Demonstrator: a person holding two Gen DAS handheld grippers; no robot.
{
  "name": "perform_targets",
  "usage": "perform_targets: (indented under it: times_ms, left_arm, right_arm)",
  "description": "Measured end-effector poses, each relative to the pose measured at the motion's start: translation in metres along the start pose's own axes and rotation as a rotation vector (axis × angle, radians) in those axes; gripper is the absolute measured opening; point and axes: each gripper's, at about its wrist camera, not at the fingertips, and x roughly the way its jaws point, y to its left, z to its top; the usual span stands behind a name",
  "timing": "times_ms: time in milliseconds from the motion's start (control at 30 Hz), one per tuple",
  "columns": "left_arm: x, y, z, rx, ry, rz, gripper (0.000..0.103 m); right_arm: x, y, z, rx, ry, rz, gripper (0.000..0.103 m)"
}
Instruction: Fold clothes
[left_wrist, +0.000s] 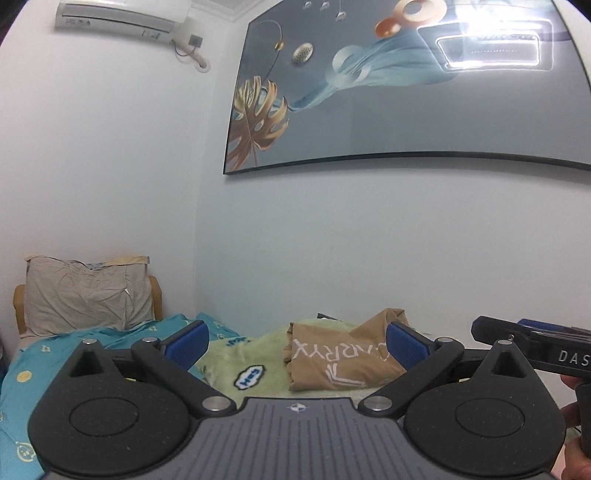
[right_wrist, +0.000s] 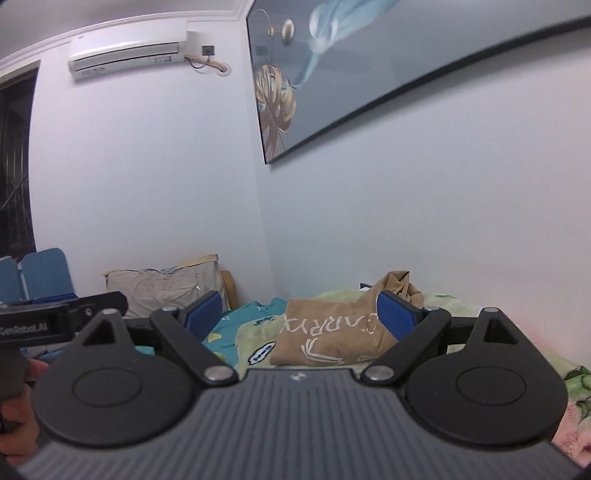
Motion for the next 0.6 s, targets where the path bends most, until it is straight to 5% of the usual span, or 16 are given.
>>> perform_targets:
  times_ms: [600]
  left_arm:
    - [-0.073, 0.009, -0.061, 0.031, -0.082, 0.033, 0.103]
  right_arm:
    - [-0.051, 0.037, -0.05, -0.045, -0.038, -0.022, 0.092]
